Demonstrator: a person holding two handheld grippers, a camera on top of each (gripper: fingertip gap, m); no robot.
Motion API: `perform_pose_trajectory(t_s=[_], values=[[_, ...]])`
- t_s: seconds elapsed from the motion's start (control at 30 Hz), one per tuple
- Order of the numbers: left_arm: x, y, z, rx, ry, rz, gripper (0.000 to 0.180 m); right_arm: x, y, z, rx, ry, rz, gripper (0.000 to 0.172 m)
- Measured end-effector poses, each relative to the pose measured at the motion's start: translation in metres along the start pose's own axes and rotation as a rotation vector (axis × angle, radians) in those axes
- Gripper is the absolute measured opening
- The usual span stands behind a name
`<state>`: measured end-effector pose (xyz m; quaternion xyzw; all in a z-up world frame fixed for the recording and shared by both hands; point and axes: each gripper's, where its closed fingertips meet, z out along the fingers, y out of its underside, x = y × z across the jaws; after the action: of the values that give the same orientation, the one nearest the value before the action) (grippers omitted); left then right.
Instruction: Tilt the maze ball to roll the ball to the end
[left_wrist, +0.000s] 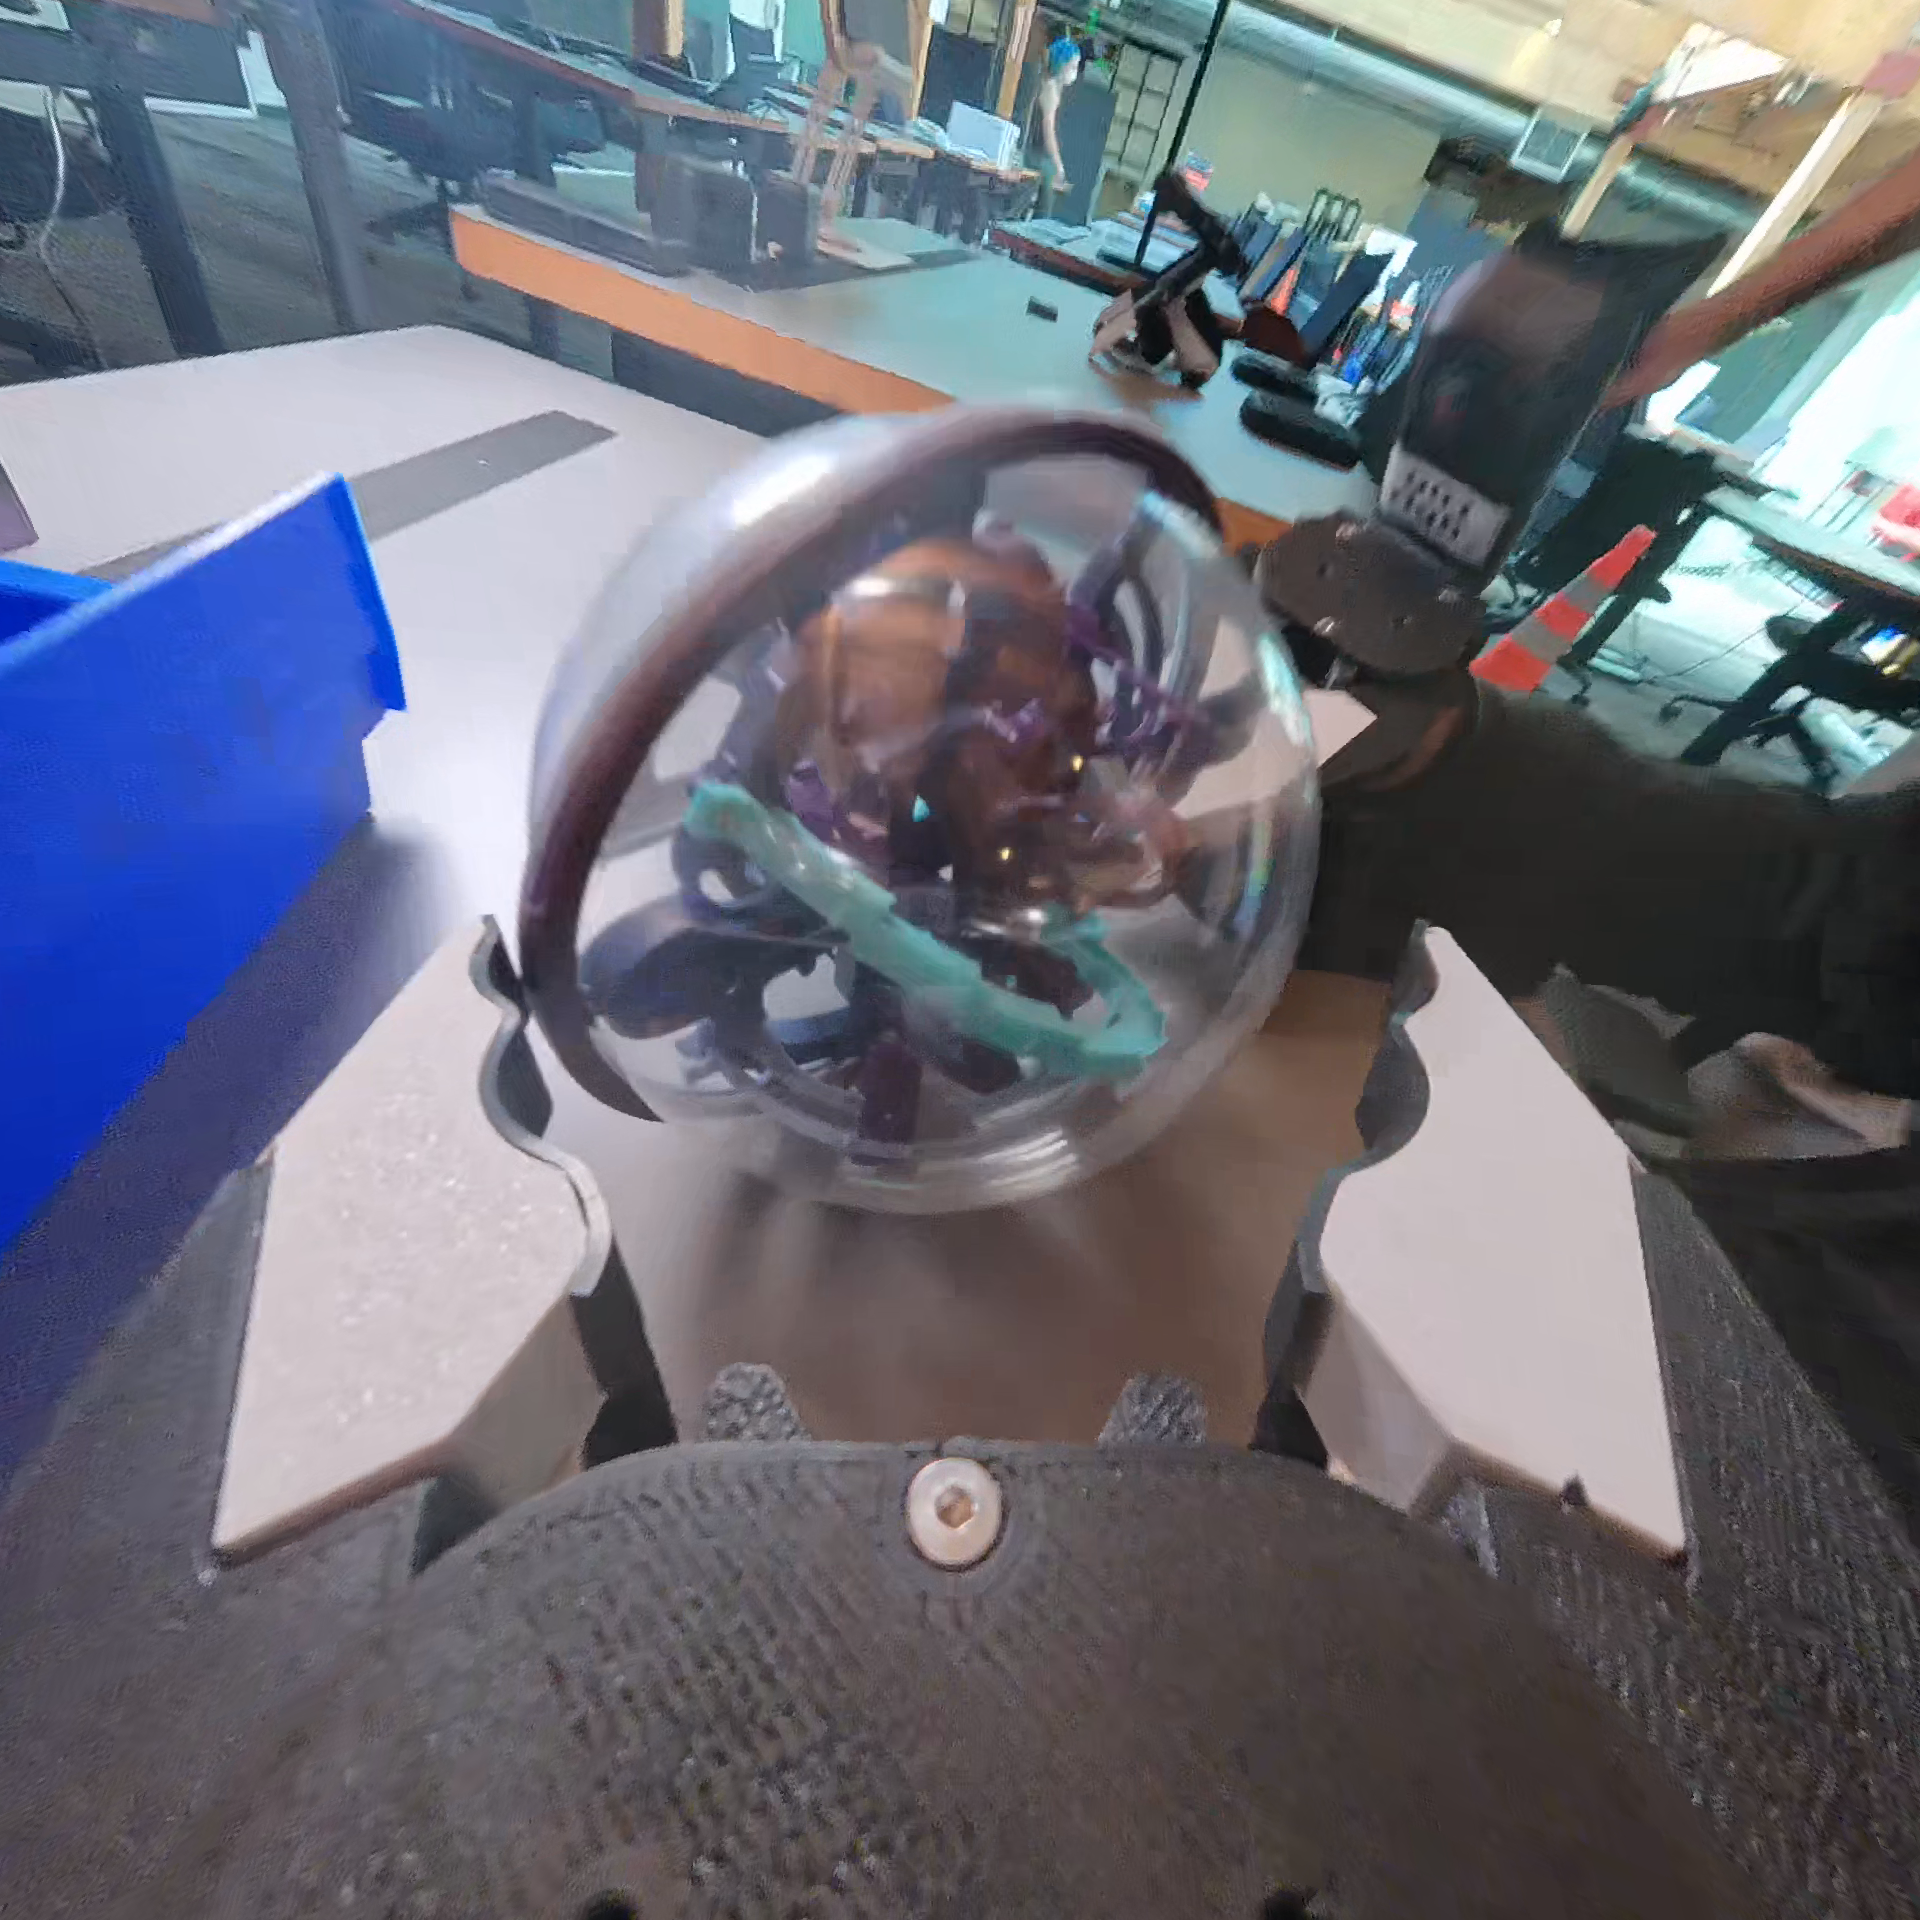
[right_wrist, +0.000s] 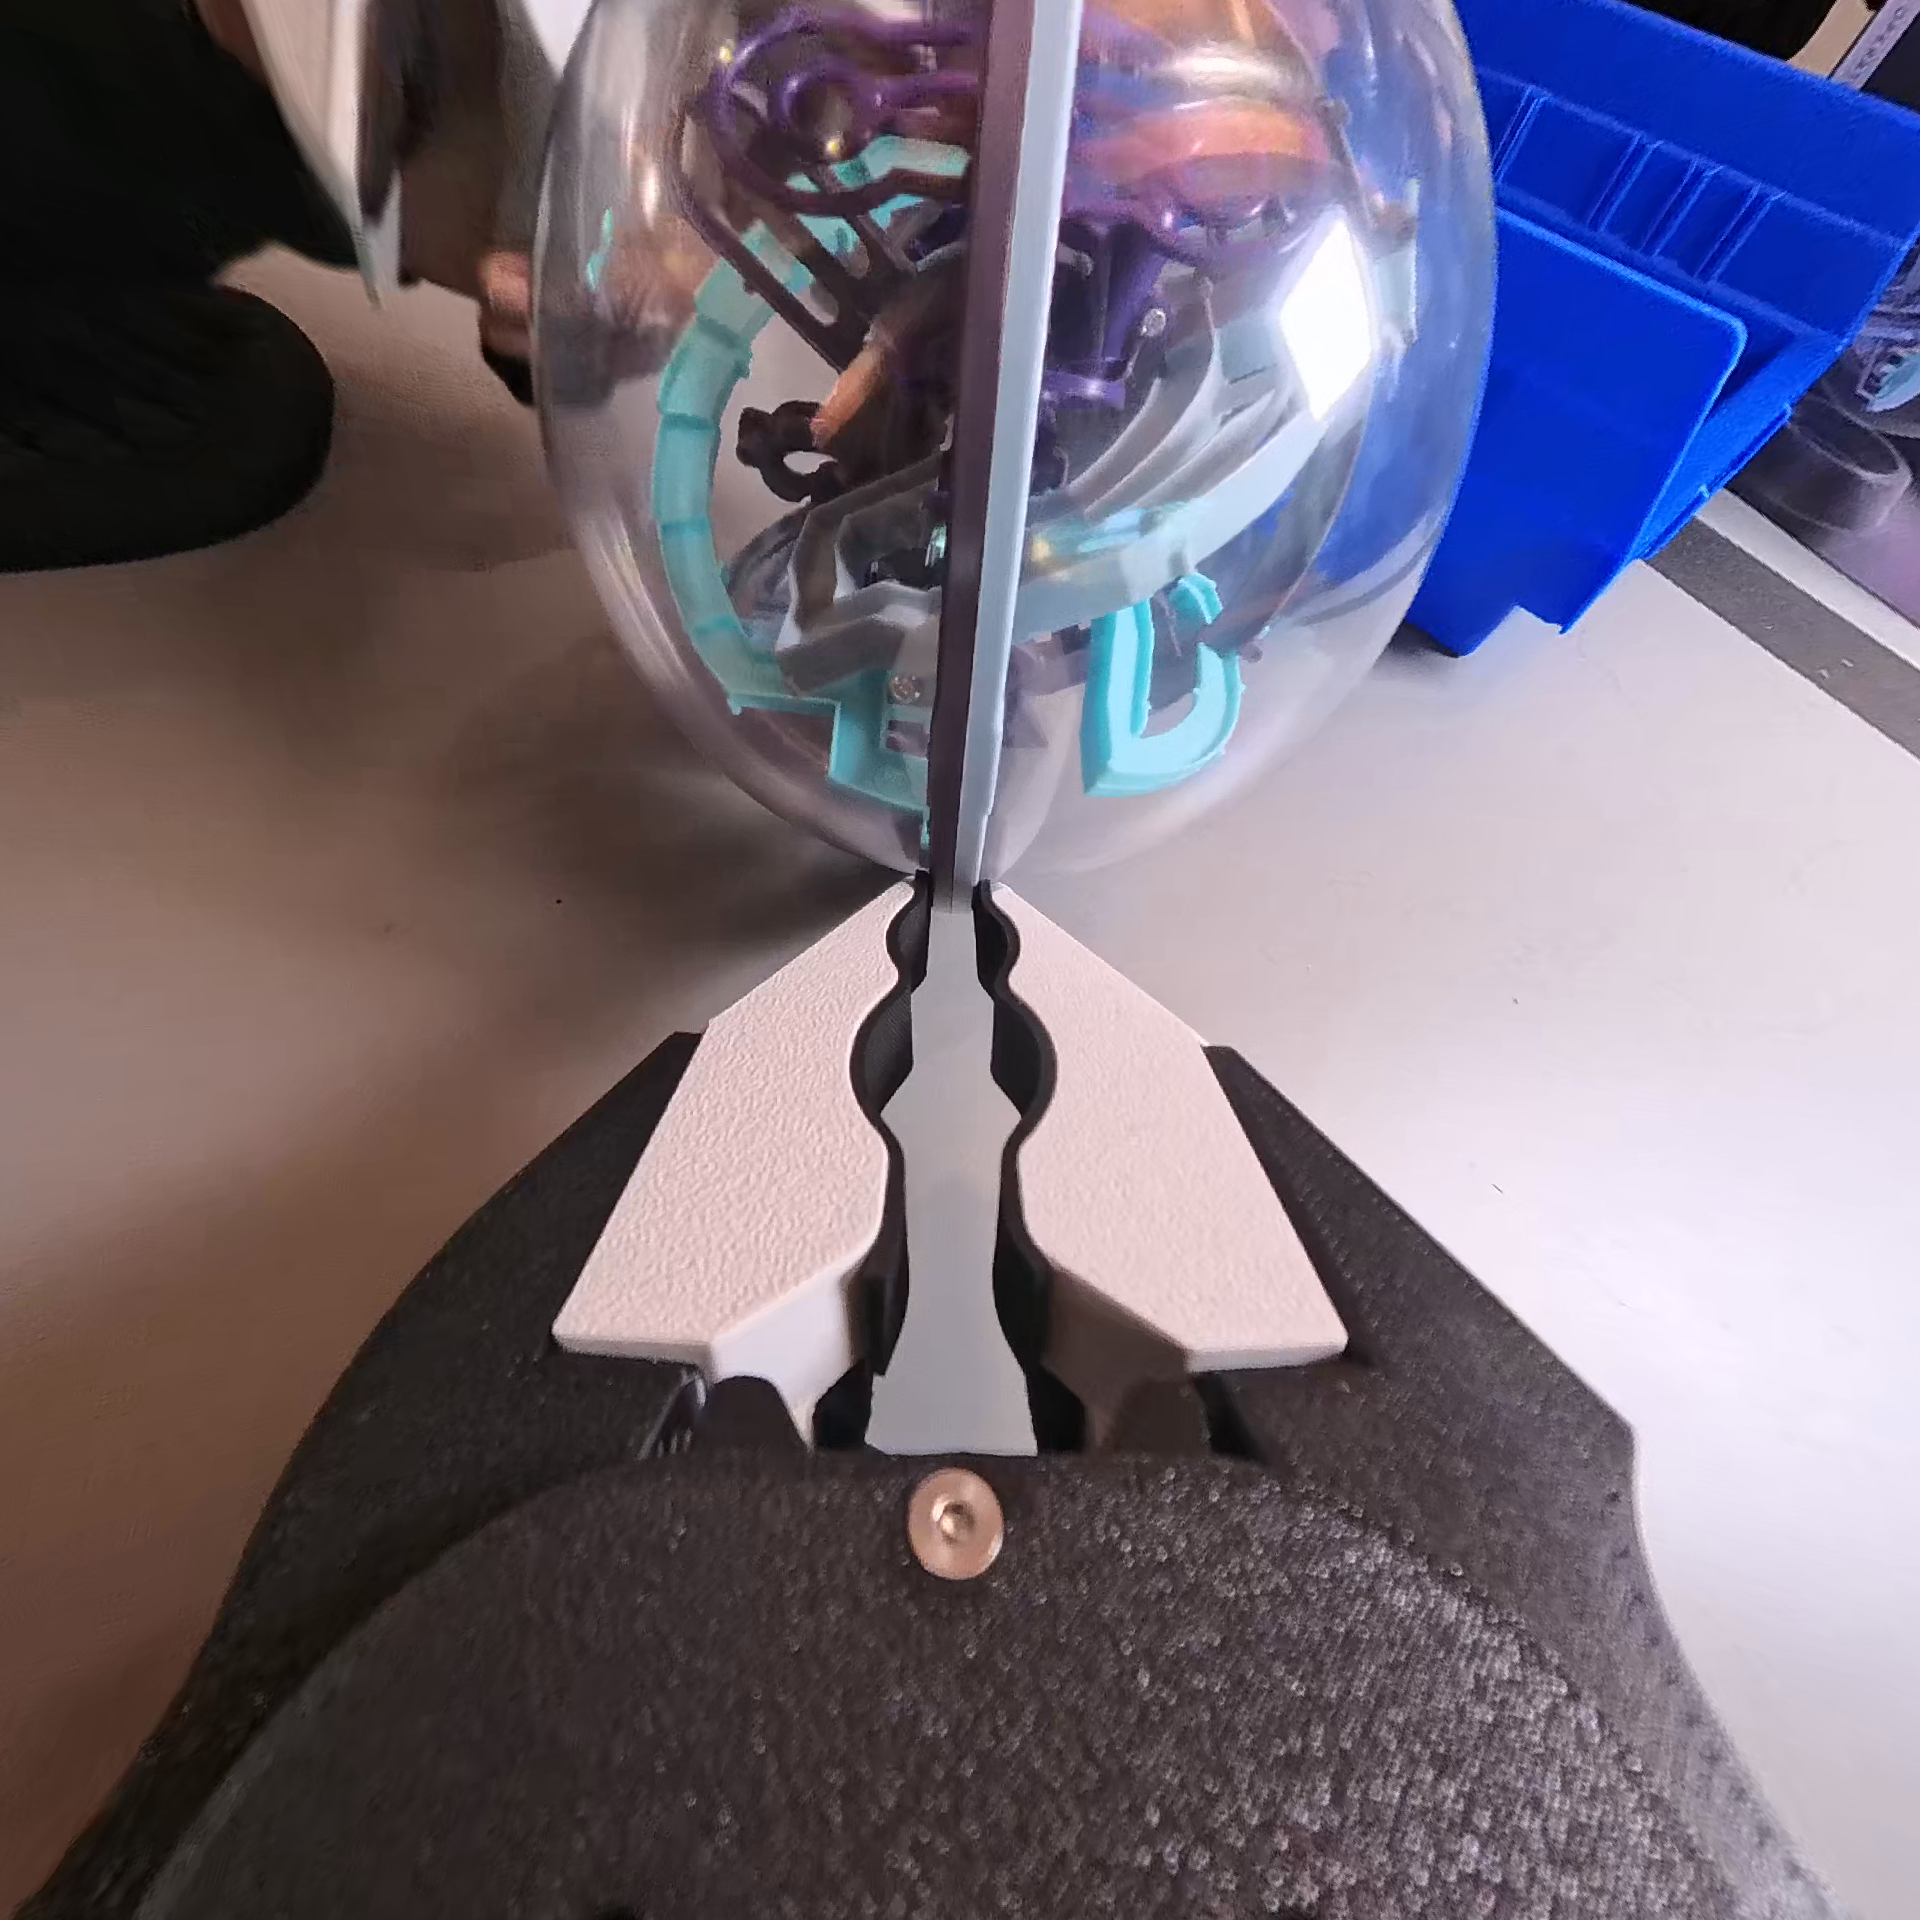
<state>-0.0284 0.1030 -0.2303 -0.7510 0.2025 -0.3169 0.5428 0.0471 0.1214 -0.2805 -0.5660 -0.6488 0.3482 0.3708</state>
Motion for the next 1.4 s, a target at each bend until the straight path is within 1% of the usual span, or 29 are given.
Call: perform_pose_trajectory(t_s=[0.03,0.07,0.1,0.13,0.2,0.23,0.3,0.37,0.43,0.5,0.6,0.7,0.8,0.93,1.03,1.2,1.3,1.33,1.4], values=[[-0.003,0.005,0.005,0.000,-0.021,0.018,0.158,0.000,0.000,0.000,-0.001,-0.006,0.004,0.006],[-0.007,0.005,0.009,0.013,-0.041,0.021,0.155,-0.001,0.000,0.000,-0.002,-0.013,0.008,0.006],[-0.011,0.003,0.010,0.022,-0.051,0.004,0.149,-0.001,0.000,-0.002,-0.002,-0.016,0.011,0.006],[-0.012,0.002,0.010,0.021,-0.042,-0.022,0.149,-0.001,-0.002,-0.004,0.004,-0.013,0.008,0.007],[-0.014,0.001,0.011,0.015,-0.046,-0.046,0.147,0.002,-0.010,-0.016,0.039,0.004,-0.012,0.024],[-0.014,0.001,0.011,0.016,-0.046,-0.040,0.144,0.006,-0.016,-0.023,0.059,0.014,-0.018,0.026],[-0.014,-0.001,0.010,0.026,-0.047,-0.033,0.139,0.013,-0.031,-0.036,0.103,0.026,-0.017,0.025],[-0.015,-0.003,0.011,0.029,-0.046,-0.054,0.137,0.020,-0.038,-0.040,0.093,0.033,-0.008,0.023],[-0.017,-0.004,0.013,0.032,-0.051,-0.068,0.138,0.027,-0.038,-0.036,0.064,0.034,0.027,0.012],[-0.020,-0.005,0.014,0.038,-0.066,-0.065,0.141,0.028,-0.037,-0.032,0.071,-0.016,0.101,0.008],[-0.021,-0.001,0.014,0.020,-0.084,-0.024,0.141,0.029,-0.030,-0.028,0.070,-0.075,0.203,0.007],[-0.019,0.003,0.014,0.001,-0.088,0.026,0.141,0.027,-0.027,-0.028,0.120,-0.175,0.403,0.005],[-0.016,0.000,0.014,-0.005,-0.098,0.062,0.141,0.023,-0.022,-0.027,0.117,-0.245,0.542,0.005],[-0.013,-0.012,0.011,0.015,-0.099,0.004,0.142,0.009,-0.014,-0.020,0.092,-0.344,0.686,0.005],[-0.009,-0.017,0.009,-0.026,-0.108,-0.031,0.142,-0.005,-0.010,-0.016,0.066,-0.400,0.736,0.005],[-0.006,-0.021,0.008,-0.086,-0.117,-0.061,0.141,-0.024,-0.004,-0.008,0.008,-0.418,0.693,0.009],[-0.005,-0.022,0.009,-0.107,-0.107,-0.080,0.140,-0.032,-0.002,-0.007,-0.023,-0.388,0.595,0.014],[-0.005,-0.022,0.009,-0.113,-0.099,-0.085,0.140,-0.033,-0.001,-0.007,-0.033,-0.371,0.542,0.022],[-0.004,-0.022,0.011,-0.124,-0.081,-0.097,0.140,-0.035,0.000,-0.009,-0.040,-0.348,0.415,0.046]])
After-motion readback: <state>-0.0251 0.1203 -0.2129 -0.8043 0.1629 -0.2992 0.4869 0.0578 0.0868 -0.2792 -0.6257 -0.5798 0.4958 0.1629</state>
